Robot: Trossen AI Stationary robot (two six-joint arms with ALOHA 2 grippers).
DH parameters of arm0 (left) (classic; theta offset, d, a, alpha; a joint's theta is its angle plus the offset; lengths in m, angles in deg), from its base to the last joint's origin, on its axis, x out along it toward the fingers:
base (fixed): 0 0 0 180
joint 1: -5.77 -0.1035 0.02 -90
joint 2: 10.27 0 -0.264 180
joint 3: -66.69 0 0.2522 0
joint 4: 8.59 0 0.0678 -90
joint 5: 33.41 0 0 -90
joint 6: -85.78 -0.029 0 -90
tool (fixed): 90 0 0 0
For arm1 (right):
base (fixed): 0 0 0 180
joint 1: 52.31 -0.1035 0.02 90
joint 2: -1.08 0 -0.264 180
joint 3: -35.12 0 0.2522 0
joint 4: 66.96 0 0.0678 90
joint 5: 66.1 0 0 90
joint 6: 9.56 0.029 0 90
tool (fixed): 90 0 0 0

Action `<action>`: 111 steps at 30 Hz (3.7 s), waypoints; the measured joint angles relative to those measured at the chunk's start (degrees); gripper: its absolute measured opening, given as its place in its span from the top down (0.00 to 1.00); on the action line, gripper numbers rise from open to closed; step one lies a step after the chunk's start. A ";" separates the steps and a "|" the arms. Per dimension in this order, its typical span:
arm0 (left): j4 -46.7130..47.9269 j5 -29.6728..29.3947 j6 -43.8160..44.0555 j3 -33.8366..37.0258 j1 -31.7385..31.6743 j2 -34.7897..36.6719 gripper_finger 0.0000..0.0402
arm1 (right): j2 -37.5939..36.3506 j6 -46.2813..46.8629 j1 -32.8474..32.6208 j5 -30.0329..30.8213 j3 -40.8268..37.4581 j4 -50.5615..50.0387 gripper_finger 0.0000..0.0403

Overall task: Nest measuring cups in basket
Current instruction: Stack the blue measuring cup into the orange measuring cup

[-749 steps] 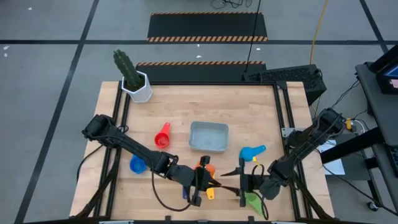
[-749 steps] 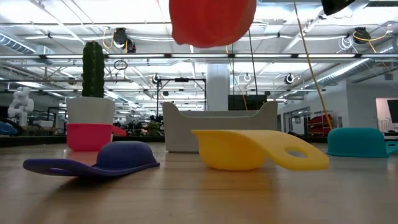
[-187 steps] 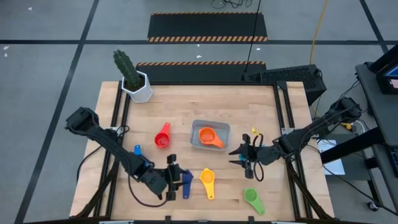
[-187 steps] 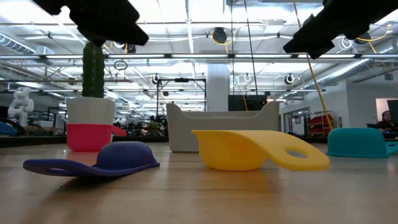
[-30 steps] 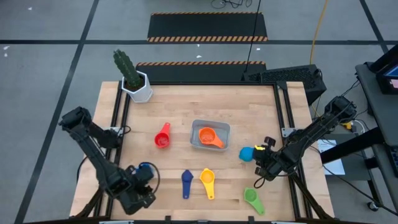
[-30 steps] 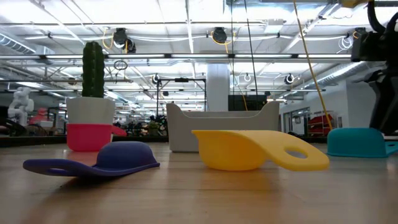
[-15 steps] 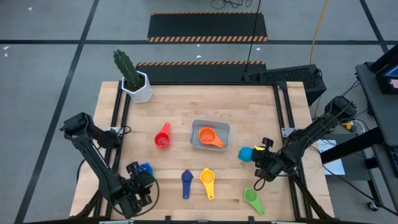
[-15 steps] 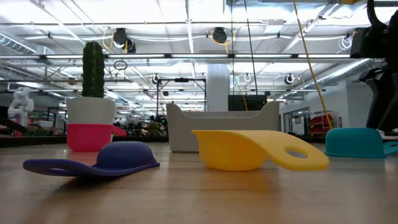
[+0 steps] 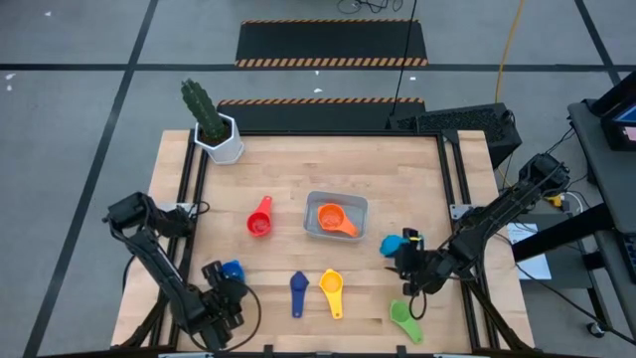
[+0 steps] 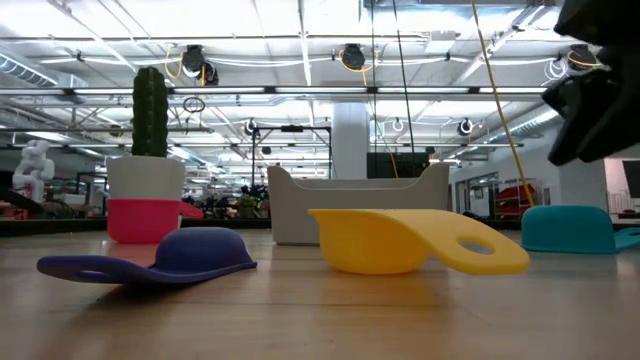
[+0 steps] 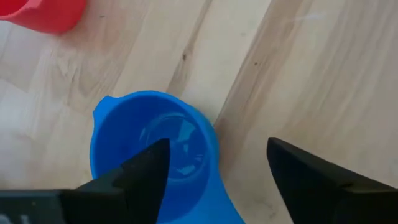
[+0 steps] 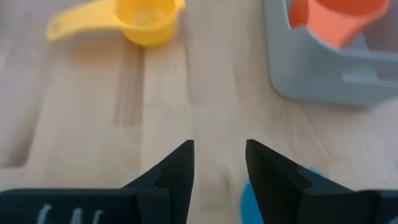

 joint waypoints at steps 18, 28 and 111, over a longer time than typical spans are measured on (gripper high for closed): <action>-6.33 4.71 -2.02 6.12 -5.87 -0.10 0.85 | 0.00 -8.88 0.00 1.52 0.00 12.17 0.65; -3.87 -4.73 0.26 3.63 -11.04 6.24 0.98 | 3.85 -10.85 0.05 19.07 0.00 28.37 0.65; -98.70 -31.67 -88.29 -1.99 -21.40 3.43 0.60 | 21.70 -60.98 -1.79 38.99 23.08 53.08 1.00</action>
